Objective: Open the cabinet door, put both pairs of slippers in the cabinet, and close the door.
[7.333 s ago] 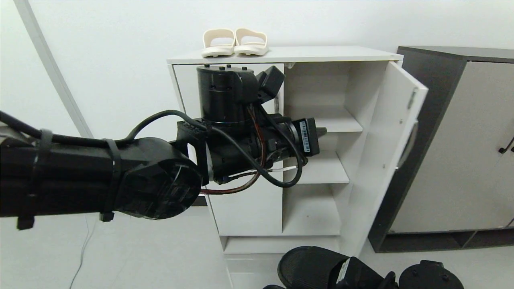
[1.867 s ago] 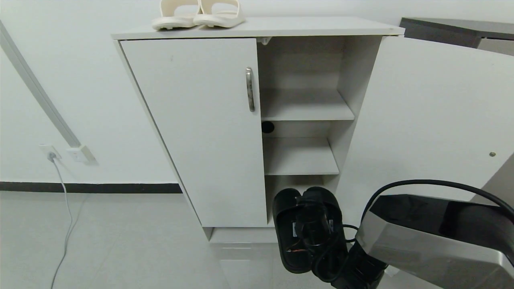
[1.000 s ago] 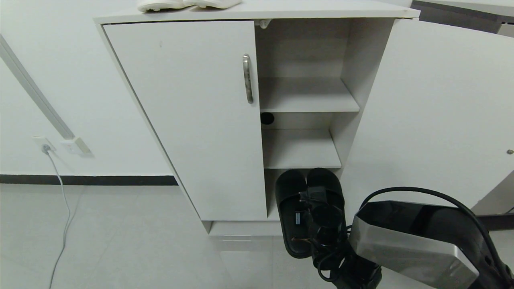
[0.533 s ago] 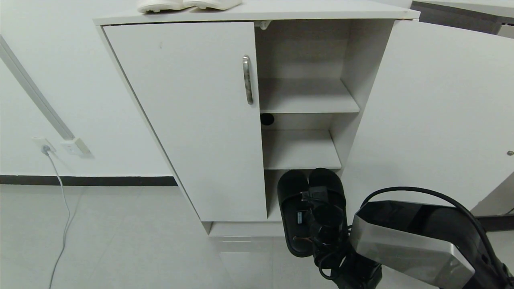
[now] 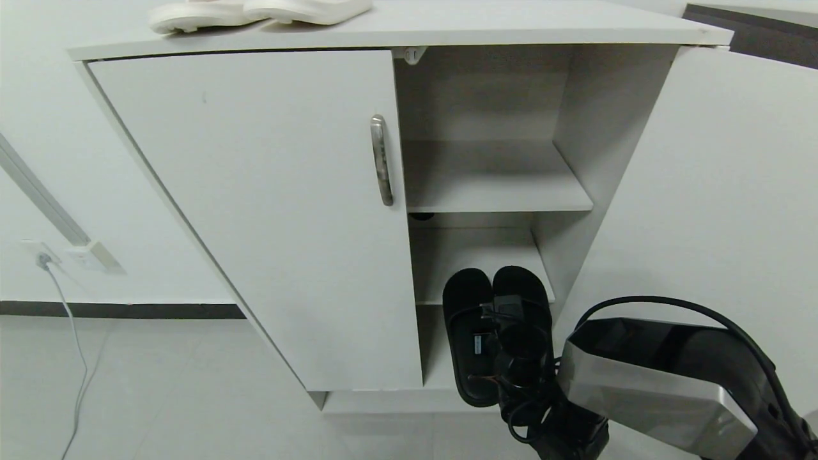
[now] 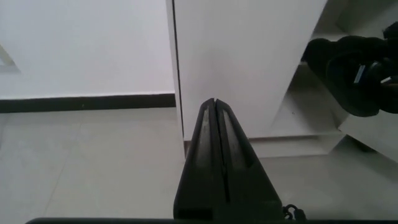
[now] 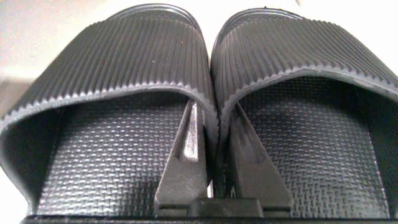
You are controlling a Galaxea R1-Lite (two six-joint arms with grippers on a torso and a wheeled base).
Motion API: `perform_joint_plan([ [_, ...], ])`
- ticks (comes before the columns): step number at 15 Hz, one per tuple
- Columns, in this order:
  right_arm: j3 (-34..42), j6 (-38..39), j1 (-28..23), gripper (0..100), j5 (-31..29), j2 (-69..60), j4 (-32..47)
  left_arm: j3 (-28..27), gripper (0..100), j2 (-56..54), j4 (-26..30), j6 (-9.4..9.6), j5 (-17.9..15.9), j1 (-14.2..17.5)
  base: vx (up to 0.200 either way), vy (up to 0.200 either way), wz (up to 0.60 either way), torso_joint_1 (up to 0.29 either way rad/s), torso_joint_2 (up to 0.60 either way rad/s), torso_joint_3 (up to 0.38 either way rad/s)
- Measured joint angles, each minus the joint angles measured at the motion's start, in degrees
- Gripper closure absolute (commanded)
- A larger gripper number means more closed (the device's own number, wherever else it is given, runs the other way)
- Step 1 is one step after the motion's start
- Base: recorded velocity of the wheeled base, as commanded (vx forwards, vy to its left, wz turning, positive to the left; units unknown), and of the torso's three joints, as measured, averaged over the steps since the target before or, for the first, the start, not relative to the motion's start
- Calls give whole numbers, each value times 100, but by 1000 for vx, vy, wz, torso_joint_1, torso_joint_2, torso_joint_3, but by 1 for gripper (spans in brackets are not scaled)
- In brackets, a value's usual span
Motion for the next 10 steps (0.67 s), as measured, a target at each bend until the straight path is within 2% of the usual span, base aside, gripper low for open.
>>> perform_joint_plan([
  [1, 2, -2, 0, 100, -2, -2, 11, 0, 100, 0, -5, 0, 0, -2, 200, 0, 0, 7, -2, 2],
  [6, -195, -2, -117, 100, 57, -22, 329, 2, 100, 0, -2, 0, 5, 0, 0, 0, 0, 0, 0, 0],
  [10, -837, 49, -273, 100, 224, -20, 1153, 0, 100, 0, 0, -21, 2, 0, 0, 0, 0, 0, 0, 0],
])
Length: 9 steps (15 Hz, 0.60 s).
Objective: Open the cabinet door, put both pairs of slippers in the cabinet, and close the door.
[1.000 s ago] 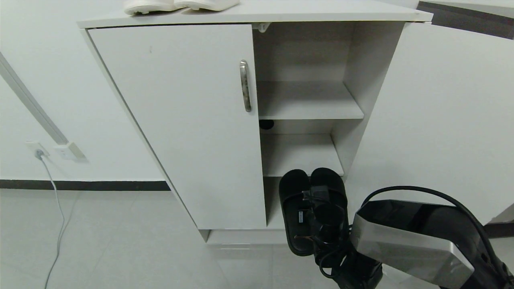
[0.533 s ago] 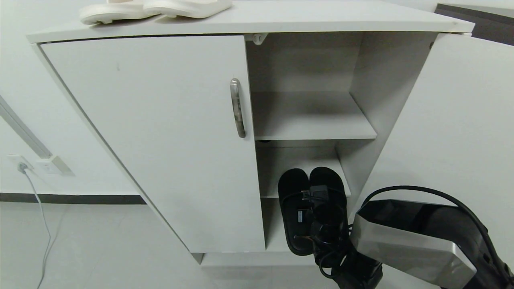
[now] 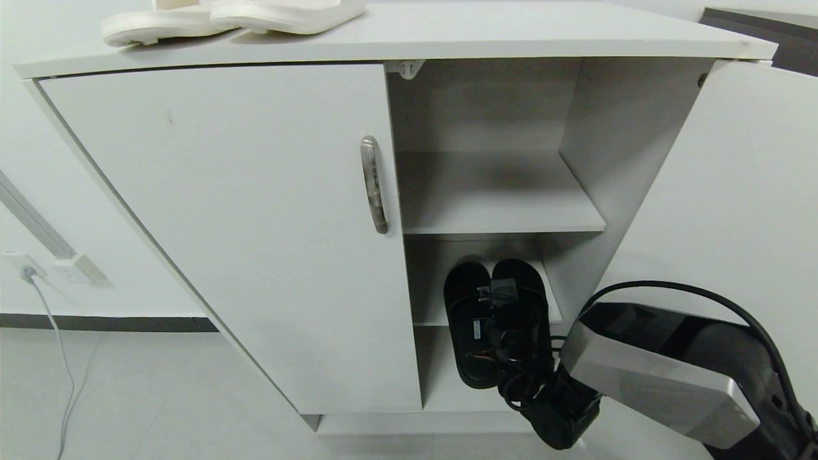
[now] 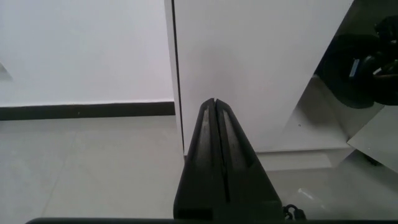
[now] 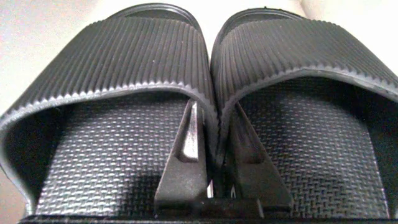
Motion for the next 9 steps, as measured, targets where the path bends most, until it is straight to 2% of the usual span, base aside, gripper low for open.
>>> perform_joint_plan([
  [5, -1134, 519, -108, 100, 176, 0, 1697, 0, 100, 0, 0, -1, 9, 0, 0, 0, 0, 0, 0, 0],
  [9, -1894, 662, -273, 100, 422, 79, 2222, 0, 100, 0, 0, -1, 9, 0, 0, 0, 0, 0, 0, 0],
])
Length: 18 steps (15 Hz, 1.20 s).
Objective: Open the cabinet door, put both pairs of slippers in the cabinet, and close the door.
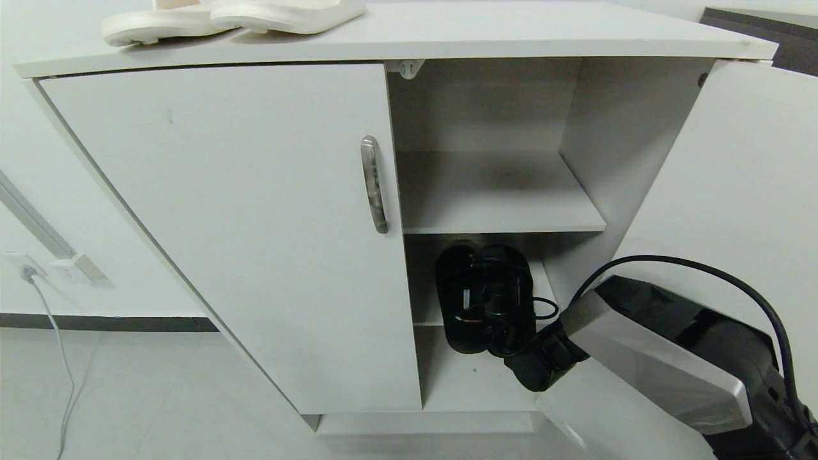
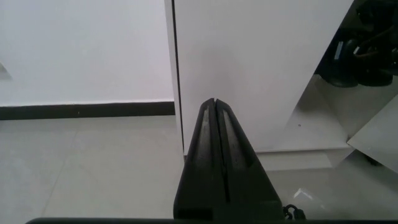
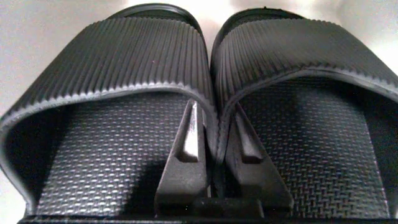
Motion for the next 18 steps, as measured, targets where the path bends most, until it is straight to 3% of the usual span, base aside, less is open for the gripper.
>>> perform_joint_plan([
  [6, -1284, -35, -210, 100, 22, 474, 550, 0, 100, 0, 0, -2, 0, 0, 0, 0, 0, 0, 0, 0],
  [13, -1554, -37, -246, 100, 22, 750, 563, 0, 100, 0, 0, -2, 5, 0, 0, 0, 0, 0, 0, 0],
  [14, -1559, -33, -249, 0, 20, 756, 563, 0, 100, 0, 0, -2, 5, 0, 0, 0, 0, 0, 0, 0],
  [18, -1408, -33, -246, 0, 9, 736, 503, 0, 100, 0, 0, -2, 6, 0, 0, 0, 0, 0, 0, 0],
])
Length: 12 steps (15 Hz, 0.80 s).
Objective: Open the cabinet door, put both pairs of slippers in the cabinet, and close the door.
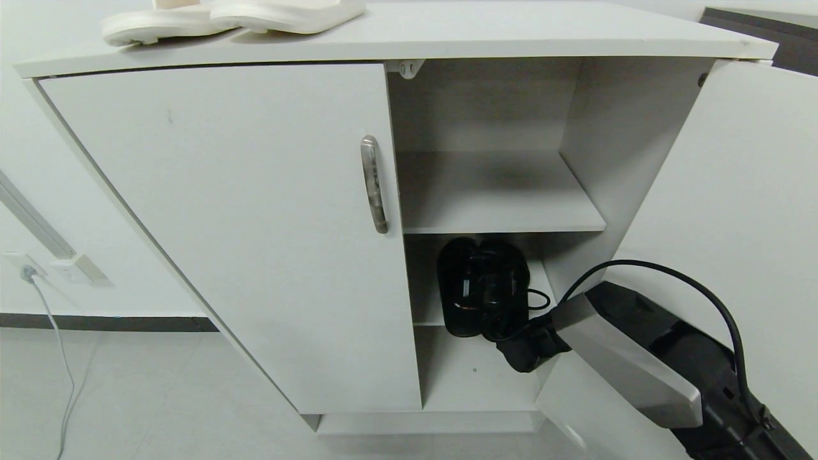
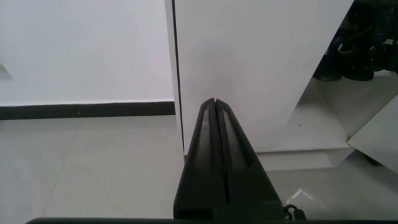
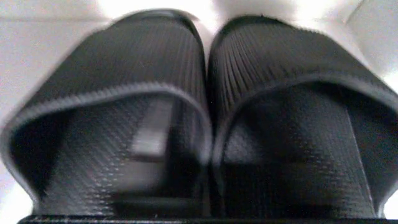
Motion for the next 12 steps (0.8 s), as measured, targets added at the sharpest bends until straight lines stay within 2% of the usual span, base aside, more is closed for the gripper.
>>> perform_joint_plan([
  [4, 916, -2, 78, 0, -1, -367, -451, 0, 100, 0, 0, 0, -1, 0, 0, 0, 0, 0, 0, 0],
  [12, 4162, 5, 718, 0, -100, -2131, -1924, 0, 100, 0, 0, 13, -11, 0, 0, 0, 0, 0, 0, 0],
])
